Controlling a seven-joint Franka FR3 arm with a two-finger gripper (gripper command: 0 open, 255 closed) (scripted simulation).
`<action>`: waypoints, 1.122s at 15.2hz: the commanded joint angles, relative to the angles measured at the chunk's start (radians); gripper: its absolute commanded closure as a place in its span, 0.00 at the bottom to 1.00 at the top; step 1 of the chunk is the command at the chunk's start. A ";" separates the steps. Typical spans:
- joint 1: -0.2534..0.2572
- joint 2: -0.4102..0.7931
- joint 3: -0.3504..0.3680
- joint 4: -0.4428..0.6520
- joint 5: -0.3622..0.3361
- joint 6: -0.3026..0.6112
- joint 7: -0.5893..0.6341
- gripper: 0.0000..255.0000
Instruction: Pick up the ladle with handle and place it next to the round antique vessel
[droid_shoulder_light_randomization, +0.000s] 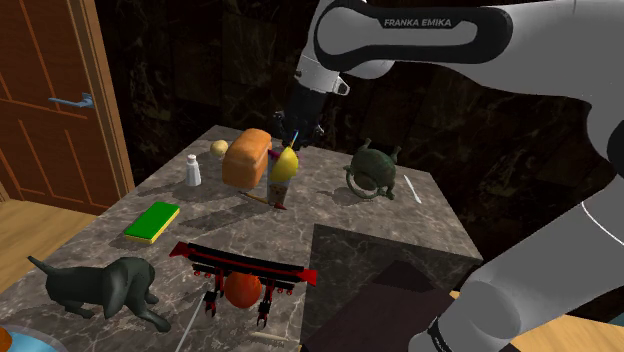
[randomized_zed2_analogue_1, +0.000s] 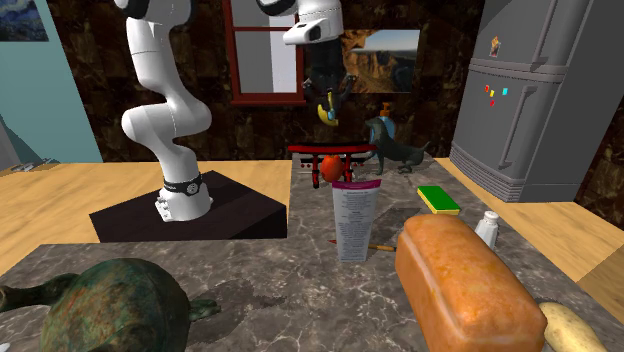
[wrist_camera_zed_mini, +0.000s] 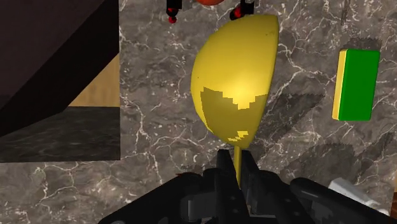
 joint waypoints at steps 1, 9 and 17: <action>-0.014 -0.051 -0.035 -0.053 0.020 -0.006 -0.058 1.00; -0.064 -0.217 -0.183 -0.209 0.040 -0.056 -0.263 1.00; -0.127 -0.314 -0.335 -0.295 -0.006 -0.111 -0.455 1.00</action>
